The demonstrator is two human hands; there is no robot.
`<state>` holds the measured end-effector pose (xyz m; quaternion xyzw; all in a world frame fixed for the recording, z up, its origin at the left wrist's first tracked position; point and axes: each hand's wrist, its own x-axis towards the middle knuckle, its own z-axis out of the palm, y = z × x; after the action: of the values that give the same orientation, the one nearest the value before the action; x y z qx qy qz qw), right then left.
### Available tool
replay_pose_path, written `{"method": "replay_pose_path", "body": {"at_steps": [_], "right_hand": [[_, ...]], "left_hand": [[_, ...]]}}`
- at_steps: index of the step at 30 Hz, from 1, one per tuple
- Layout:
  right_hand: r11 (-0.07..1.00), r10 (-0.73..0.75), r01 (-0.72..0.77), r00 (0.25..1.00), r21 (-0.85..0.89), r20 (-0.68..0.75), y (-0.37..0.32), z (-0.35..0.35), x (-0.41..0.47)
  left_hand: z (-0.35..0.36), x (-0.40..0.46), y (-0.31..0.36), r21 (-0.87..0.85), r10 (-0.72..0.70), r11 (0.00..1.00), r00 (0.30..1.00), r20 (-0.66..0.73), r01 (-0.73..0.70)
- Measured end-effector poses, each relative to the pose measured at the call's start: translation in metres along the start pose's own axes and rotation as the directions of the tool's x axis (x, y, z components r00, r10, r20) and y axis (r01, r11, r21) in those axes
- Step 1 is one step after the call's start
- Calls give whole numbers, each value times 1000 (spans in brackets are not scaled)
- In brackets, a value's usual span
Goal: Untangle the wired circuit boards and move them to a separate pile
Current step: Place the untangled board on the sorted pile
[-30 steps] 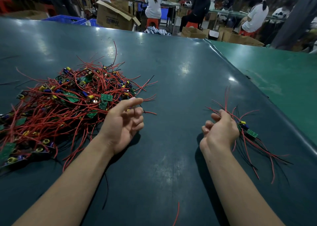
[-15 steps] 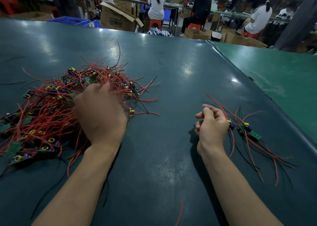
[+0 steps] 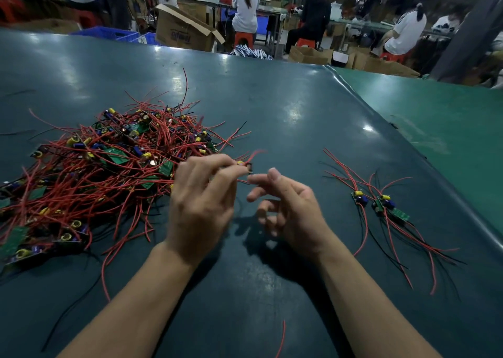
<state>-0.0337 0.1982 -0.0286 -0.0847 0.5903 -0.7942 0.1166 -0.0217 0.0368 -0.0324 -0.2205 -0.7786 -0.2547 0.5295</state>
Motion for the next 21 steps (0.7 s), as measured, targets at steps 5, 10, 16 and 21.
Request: {"method": "replay_pose_path", "body": {"at_steps": [5, 10, 16, 21], "right_hand": [[996, -43, 44, 999, 80, -15, -2, -2, 0], [991, -102, 116, 980, 70, -170, -2, -8, 3], [960, -176, 242, 913, 142, -367, -5, -11, 8], [973, -193, 222, 940, 71, -282, -5, -8, 5]], "left_hand": [[12, -1, 6, -150, 100, 985, 986, 131, -79], [12, -4, 1, -188, -78, 978, 994, 80, 92], [12, -1, 0, -413, -623, 742, 771, -132, 529], [15, -4, 5, -480, -595, 472, 669, 445, 740]]}}
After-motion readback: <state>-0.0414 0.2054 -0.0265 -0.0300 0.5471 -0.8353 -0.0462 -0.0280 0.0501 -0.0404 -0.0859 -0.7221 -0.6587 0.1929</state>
